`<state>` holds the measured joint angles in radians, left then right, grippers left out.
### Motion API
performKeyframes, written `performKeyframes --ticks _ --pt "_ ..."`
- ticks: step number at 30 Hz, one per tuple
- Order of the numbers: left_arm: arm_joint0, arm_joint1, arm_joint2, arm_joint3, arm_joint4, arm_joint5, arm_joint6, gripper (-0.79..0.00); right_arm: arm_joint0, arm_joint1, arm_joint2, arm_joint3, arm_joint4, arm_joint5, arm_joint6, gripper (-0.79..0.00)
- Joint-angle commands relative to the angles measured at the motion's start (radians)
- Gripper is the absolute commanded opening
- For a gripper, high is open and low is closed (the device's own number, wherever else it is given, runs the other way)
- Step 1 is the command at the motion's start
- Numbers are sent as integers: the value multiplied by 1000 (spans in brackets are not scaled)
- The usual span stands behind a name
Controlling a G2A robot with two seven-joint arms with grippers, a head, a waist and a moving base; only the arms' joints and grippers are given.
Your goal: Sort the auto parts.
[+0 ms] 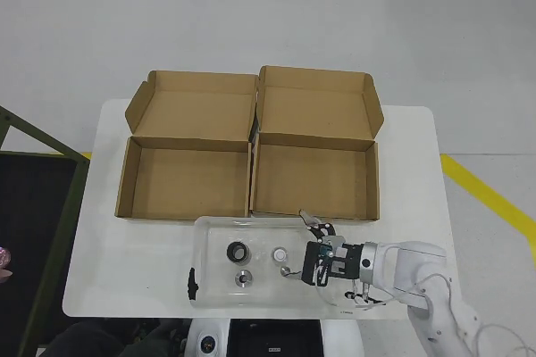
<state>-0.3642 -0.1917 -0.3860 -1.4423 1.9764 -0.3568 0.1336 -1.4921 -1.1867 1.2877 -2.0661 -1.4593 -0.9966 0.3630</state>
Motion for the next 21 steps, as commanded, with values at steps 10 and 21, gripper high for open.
performKeyframes --ticks 10,21 --pt "0 0 0 0 0 0 0 0 46 1 -124 29 -11 18 58 0" --pt "0 0 0 0 0 0 0 0 88 7 -164 61 -6 41 121 -40"
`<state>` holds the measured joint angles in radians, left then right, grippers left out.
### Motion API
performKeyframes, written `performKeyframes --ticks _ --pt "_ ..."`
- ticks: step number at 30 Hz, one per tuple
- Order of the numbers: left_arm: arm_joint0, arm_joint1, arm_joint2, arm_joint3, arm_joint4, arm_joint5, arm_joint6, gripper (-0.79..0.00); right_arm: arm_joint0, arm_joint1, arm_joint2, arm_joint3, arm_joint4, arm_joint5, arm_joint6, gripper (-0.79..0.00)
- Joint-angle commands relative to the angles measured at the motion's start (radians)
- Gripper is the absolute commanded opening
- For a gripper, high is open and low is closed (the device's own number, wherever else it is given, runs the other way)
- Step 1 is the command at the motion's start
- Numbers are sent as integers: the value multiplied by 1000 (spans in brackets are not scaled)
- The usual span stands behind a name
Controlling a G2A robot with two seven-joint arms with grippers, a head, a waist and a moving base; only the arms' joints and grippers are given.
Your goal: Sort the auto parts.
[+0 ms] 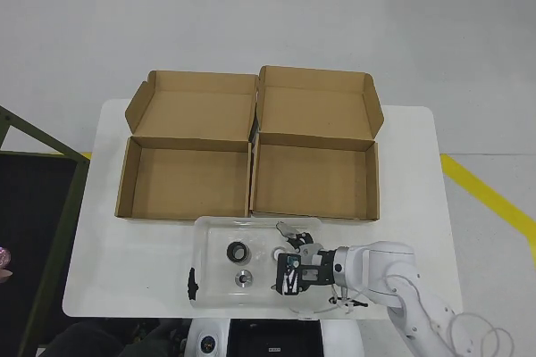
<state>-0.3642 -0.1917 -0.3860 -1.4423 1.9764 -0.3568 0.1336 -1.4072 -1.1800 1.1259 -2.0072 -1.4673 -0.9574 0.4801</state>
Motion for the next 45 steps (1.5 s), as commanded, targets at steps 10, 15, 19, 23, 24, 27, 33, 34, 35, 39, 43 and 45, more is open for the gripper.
performKeyframes --ticks 10,15,19,23,24,27,33,34,35,39,43,45 --pt "0 0 0 0 0 0 0 0 37 5 -37 36 48 18 80 -271" --pt "0 0 0 0 0 0 0 0 52 7 -49 48 60 33 106 -252" --pt "0 0 0 0 0 0 0 0 63 10 -56 58 66 43 111 -329" --pt "0 0 0 0 0 0 0 0 73 12 -63 67 68 52 115 -425" --pt "0 0 0 0 0 0 0 0 75 12 -65 70 68 54 116 -437" --pt "0 0 0 0 0 0 0 0 80 14 -71 73 70 57 118 -536" --pt "0 0 0 0 0 0 0 0 88 19 -80 80 83 51 112 -785" --pt "0 0 0 0 0 0 0 0 88 20 -81 80 85 48 111 -785" --pt "0 0 0 0 0 0 0 0 89 21 -80 75 89 44 107 -785" --pt "0 0 0 0 0 0 0 0 88 26 -71 54 109 27 82 -785" --pt "0 0 0 0 0 0 0 0 84 33 -54 24 130 7 46 -785" --pt "0 0 0 0 0 0 0 0 82 37 -42 8 140 -4 24 -785"
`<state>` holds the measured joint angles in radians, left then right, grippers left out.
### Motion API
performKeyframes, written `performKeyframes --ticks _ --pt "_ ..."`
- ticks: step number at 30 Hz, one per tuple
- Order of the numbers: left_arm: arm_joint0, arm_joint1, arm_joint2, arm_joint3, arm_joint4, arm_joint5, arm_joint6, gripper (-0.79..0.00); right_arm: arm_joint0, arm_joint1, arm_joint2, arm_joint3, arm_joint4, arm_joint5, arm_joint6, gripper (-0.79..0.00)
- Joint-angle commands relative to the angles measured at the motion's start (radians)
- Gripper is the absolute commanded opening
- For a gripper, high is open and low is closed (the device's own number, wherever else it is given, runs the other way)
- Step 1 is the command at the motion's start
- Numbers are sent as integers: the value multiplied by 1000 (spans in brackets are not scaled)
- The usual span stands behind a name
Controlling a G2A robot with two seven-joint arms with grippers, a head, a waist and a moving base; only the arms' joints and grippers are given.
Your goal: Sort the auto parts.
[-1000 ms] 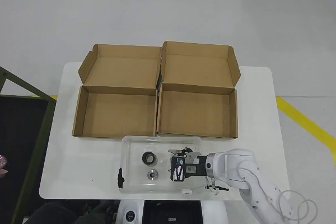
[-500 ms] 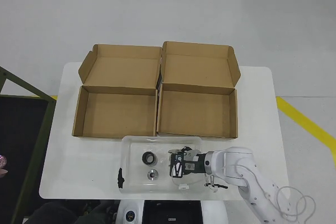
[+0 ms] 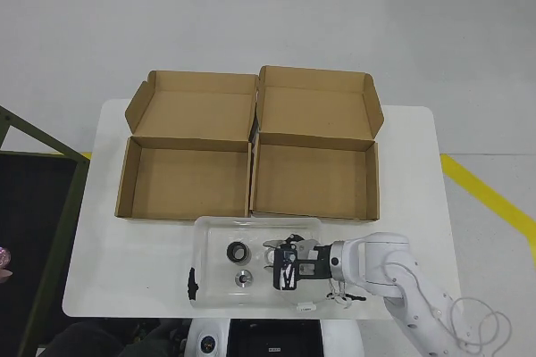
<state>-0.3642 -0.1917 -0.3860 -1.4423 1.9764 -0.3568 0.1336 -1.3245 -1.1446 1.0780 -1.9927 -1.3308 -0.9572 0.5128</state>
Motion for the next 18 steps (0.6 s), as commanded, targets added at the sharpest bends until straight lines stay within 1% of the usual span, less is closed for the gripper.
performKeyframes --ticks 1,7,14,16,18 --pt "0 0 0 0 0 0 0 0 -3 4 12 -13 8 -8 -20 -785" --pt "0 0 0 0 0 0 0 0 -9 15 56 -58 21 -29 -102 -785" --pt "0 0 0 0 0 0 0 0 -17 24 108 -48 66 -55 -275 -785" --pt "0 0 0 0 0 0 0 0 -17 27 129 -43 60 -55 -307 -785" --pt "0 0 0 0 0 0 0 0 -27 29 139 -27 105 -55 -365 -785"
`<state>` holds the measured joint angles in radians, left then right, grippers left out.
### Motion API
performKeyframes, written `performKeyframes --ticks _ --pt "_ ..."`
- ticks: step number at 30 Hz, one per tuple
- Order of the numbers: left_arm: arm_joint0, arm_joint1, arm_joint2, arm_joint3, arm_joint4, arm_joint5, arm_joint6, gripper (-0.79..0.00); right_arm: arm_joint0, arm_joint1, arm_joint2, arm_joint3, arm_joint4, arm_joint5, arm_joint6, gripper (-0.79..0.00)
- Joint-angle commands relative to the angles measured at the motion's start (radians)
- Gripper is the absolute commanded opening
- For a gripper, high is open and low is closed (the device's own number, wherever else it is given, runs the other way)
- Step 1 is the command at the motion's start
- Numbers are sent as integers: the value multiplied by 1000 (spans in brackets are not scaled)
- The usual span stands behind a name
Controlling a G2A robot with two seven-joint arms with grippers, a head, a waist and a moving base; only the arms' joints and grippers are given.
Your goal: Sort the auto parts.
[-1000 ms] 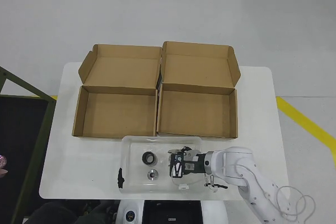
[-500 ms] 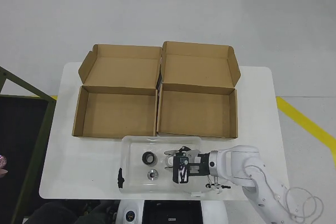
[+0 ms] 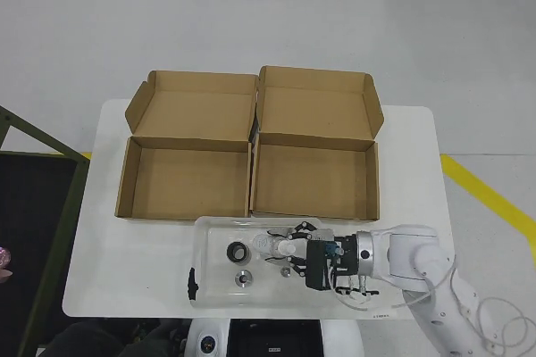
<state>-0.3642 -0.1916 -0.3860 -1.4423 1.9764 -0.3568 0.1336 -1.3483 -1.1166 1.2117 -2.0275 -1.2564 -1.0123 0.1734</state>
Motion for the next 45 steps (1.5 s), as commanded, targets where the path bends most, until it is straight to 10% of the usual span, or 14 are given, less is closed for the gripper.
performKeyframes --ticks 1,21,45 --pt "0 0 0 0 0 0 0 0 0 4 15 3 17 0 -22 -785" --pt "0 0 0 0 0 0 0 0 -6 29 156 44 100 31 -139 -785" --pt "0 0 0 0 0 0 0 0 351 -16 -110 343 184 199 64 -785"
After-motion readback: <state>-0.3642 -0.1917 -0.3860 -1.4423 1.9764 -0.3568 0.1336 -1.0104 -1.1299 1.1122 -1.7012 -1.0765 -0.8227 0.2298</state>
